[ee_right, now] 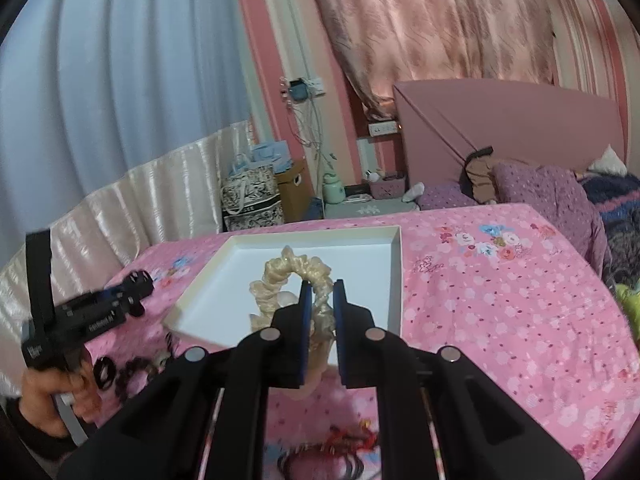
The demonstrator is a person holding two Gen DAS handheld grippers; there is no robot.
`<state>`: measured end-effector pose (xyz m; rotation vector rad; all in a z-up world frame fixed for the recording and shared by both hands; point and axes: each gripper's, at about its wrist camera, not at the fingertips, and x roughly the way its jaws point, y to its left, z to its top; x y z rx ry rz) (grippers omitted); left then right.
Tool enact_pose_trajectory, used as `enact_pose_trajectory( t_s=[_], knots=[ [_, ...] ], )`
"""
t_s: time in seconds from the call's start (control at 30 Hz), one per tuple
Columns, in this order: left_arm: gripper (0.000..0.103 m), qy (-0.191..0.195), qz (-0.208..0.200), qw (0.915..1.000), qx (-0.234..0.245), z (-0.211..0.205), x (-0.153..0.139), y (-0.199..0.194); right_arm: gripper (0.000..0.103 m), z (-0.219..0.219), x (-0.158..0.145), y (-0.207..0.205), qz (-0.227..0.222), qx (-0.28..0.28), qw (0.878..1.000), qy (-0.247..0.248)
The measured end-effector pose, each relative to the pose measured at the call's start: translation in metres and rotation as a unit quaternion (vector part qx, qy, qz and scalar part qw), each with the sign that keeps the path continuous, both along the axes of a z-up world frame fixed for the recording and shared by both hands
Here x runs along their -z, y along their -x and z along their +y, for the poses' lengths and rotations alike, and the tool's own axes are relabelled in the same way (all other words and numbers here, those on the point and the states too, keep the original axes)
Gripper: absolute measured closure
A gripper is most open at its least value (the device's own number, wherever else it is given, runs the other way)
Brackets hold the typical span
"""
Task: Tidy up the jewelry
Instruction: 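Carry the scrunchie and claw clip over the white tray with both tools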
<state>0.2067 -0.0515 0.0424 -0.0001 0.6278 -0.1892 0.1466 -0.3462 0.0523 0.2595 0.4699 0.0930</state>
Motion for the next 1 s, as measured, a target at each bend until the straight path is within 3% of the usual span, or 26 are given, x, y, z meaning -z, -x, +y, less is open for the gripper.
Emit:
enact_pose_trajectory(
  t_s=[0.1,0.3,0.43,0.63,0.8,1.0],
  knots=[
    [0.056,-0.024,0.023,0.9994,-0.005,-0.011,0.017,-0.023,0.093,-0.006,0.012,-0.029,0.019,0.004,1.000,-0.006],
    [0.056,-0.036,0.034,0.9988,-0.003,-0.031,0.032,-0.052,0.093,-0.013,0.042,-0.069,0.046,0.030,0.998,0.007],
    [0.056,-0.034,0.049,0.9981,-0.010,-0.039,0.044,-0.063,0.093,-0.011,0.061,-0.080,0.072,0.027,0.997,0.007],
    [0.056,-0.045,0.058,0.9972,-0.012,-0.050,0.062,-0.065,0.093,0.005,0.085,-0.094,0.105,0.003,0.993,0.046],
    [0.056,-0.069,0.069,0.9952,-0.011,-0.059,0.081,-0.070,0.093,0.007,0.092,-0.098,0.121,0.000,0.990,0.069],
    [0.056,-0.062,0.070,0.9954,-0.019,-0.055,0.082,-0.071,0.093,0.011,0.102,-0.104,0.137,-0.004,0.987,0.083]
  ],
)
